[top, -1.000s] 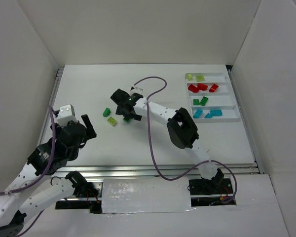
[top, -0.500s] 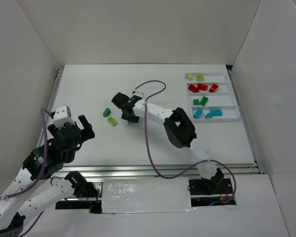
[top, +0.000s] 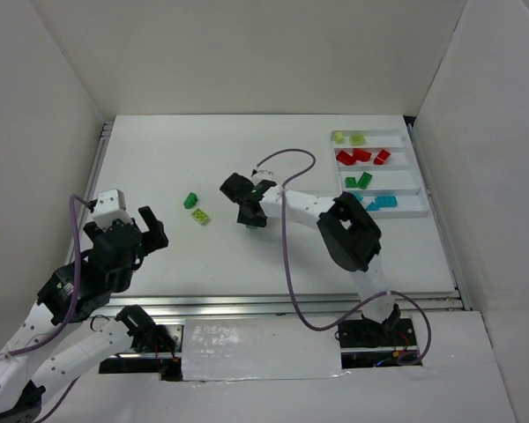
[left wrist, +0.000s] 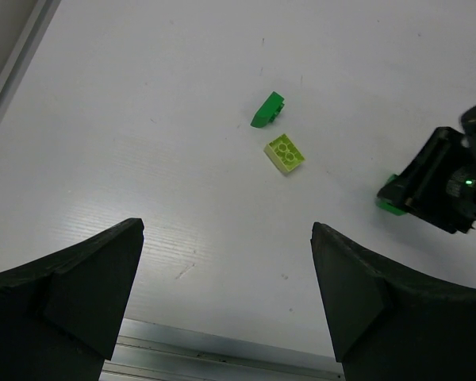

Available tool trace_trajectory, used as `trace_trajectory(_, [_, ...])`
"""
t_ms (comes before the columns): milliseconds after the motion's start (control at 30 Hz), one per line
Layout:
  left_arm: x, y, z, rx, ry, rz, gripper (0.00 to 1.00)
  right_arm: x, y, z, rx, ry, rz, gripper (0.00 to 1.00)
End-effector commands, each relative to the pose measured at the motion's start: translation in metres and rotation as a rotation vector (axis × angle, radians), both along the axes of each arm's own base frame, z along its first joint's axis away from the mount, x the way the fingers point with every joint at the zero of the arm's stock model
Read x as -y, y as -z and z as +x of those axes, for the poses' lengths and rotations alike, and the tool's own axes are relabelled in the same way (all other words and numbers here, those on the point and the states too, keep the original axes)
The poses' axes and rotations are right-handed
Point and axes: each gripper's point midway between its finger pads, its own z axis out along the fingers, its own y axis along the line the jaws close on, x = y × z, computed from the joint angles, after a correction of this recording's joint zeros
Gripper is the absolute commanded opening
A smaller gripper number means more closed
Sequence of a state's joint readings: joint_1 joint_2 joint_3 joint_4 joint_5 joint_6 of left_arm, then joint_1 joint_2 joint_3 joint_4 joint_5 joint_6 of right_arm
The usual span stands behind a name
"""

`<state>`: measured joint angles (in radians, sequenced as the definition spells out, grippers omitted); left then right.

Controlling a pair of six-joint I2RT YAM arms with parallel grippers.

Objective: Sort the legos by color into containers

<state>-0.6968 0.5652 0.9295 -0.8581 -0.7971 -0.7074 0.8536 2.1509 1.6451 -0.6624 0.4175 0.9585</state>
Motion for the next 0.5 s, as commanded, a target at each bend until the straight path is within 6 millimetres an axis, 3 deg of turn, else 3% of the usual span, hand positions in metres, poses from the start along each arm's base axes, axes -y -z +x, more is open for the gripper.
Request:
trace_trajectory(0, [0.004, -0.009, 0.005, 0.034, 0.014, -0.012, 0.99, 0.043, -0.076, 0.031, 0.155, 0.021, 0.089, 0.00])
trace_trajectory(33, [0.004, -0.009, 0.005, 0.036, 0.016, -0.012, 1.00, 0.079, -0.093, 0.047, 0.178, 0.083, 0.087, 0.00])
trace_trajectory(100, [0.007, -0.008, 0.006, 0.031, 0.026, -0.010, 0.99, 0.126, -0.091, 0.055, 0.157, 0.162, 0.047, 0.00])
trace_trajectory(133, [0.007, -0.008, 0.006, 0.031, 0.029, -0.007, 0.99, 0.168, -0.094, 0.070, 0.156, 0.247, 0.035, 0.00])
trace_trajectory(233, [0.007, -0.008, 0.006, 0.029, 0.030, -0.007, 0.99, 0.229, -0.085, 0.084, 0.125, 0.350, 0.000, 0.00])
trace_trajectory(267, [0.007, -0.008, 0.006, 0.027, 0.029, -0.004, 1.00, 0.264, -0.085, 0.096, 0.125, 0.425, -0.006, 0.00])
trace_trajectory(333, [0.007, -0.008, 0.006, 0.029, 0.026, -0.008, 1.00, 0.296, -0.070, 0.102, 0.070, 0.481, -0.041, 0.00])
trace_trajectory(367, [0.006, -0.008, 0.005, 0.028, 0.026, -0.007, 1.00, 0.319, -0.075, 0.113, 0.080, 0.534, -0.045, 0.00])
trace_trajectory(433, [0.004, -0.008, 0.005, 0.030, 0.018, -0.008, 0.99, 0.343, -0.062, 0.118, 0.039, 0.575, -0.080, 0.00])
trace_trajectory(467, [0.005, -0.008, 0.004, 0.031, 0.021, -0.010, 1.00, 0.354, -0.068, 0.127, 0.054, 0.595, -0.075, 0.00])
